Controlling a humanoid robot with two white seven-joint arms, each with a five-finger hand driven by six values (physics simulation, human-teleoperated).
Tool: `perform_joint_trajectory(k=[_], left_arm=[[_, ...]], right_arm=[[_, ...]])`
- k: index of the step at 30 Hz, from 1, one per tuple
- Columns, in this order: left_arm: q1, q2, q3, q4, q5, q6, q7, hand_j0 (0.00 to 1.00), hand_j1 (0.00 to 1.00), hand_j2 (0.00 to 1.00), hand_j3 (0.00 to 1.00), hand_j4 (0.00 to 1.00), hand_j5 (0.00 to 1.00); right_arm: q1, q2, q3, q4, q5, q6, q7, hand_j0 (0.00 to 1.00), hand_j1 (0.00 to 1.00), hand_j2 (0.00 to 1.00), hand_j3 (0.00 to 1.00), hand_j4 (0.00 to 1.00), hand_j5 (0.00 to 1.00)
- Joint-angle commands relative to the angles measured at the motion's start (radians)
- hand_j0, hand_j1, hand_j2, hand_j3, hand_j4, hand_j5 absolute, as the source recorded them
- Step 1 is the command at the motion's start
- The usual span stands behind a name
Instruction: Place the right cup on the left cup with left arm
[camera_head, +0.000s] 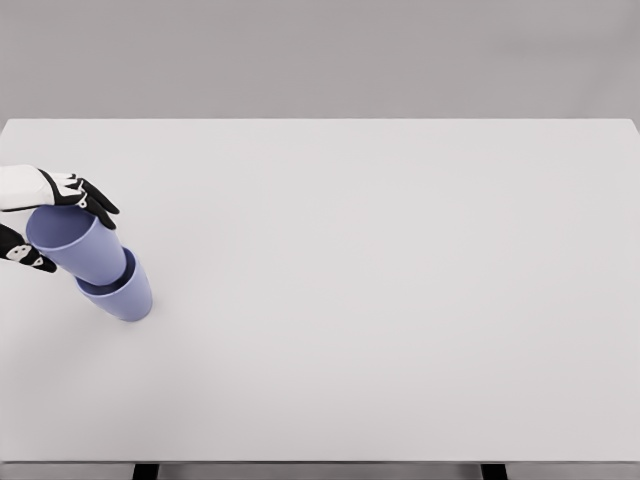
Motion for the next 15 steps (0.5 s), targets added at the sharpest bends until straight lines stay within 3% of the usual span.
perform_joint_trajectory(k=[1, 11, 15], left_arm=[[0.0, -0.001, 0.002, 0.002, -0.006, 0.003, -0.001, 0.79, 0.79, 0.79, 0.79, 0.79, 0.79], [0.002, -0.013, 0.002, 0.007, -0.014, 0.003, -0.001, 0.99, 0.99, 0.99, 0.99, 0.99, 0.99], [0.002, -0.012, 0.002, 0.009, -0.014, 0.003, -0.001, 1.0, 1.0, 1.0, 1.0, 1.0, 1.0]], right_arm=[[0.0, 0.0, 0.0, 0.0, 0.0, 0.0, 0.0, 1.0, 1.0, 1.0, 1.0, 1.0, 1.0], [0.0, 0.0, 0.0, 0.0, 0.0, 0.0, 0.0, 1.0, 1.0, 1.0, 1.0, 1.0, 1.0], [0.0, 0.0, 0.0, 0.0, 0.0, 0.0, 0.0, 1.0, 1.0, 1.0, 1.0, 1.0, 1.0]])
